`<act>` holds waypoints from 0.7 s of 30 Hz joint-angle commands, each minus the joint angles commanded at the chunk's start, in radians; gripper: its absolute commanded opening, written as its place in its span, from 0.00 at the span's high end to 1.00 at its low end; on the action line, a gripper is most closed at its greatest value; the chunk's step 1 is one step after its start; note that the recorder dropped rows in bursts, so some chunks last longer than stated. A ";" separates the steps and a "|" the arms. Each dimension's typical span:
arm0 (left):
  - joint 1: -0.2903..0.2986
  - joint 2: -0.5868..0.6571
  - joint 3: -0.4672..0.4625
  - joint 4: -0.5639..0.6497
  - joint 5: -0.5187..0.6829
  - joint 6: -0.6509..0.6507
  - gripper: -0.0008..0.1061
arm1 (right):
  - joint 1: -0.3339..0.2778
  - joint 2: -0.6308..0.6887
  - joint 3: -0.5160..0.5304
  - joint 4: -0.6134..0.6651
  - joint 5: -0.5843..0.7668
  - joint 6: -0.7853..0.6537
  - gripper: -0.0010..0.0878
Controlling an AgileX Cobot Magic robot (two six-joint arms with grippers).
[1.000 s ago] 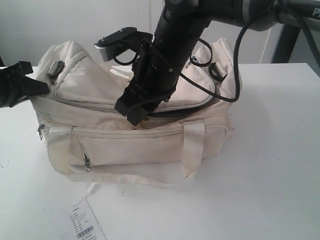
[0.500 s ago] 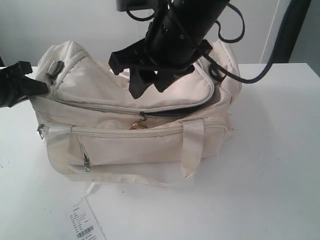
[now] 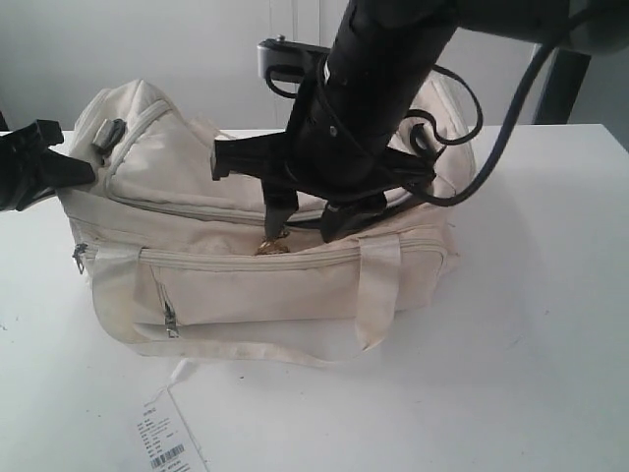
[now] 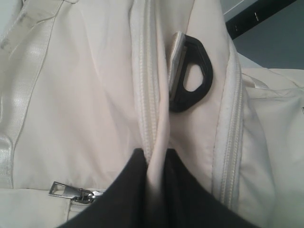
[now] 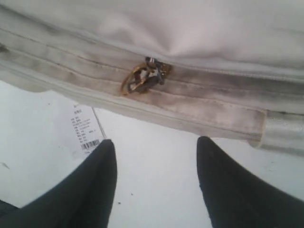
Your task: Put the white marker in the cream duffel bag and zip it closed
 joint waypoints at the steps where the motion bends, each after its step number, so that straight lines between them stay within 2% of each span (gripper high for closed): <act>1: 0.000 0.000 0.000 0.000 0.000 0.000 0.99 | 0.000 0.005 0.008 0.000 -0.015 0.013 0.44; 7: 0.000 0.000 0.000 -0.004 0.000 0.000 0.99 | 0.000 0.034 0.022 0.010 -0.023 0.101 0.44; 21: 0.000 0.000 0.000 -0.003 0.007 0.000 0.99 | 0.000 0.113 0.022 0.039 -0.130 0.103 0.44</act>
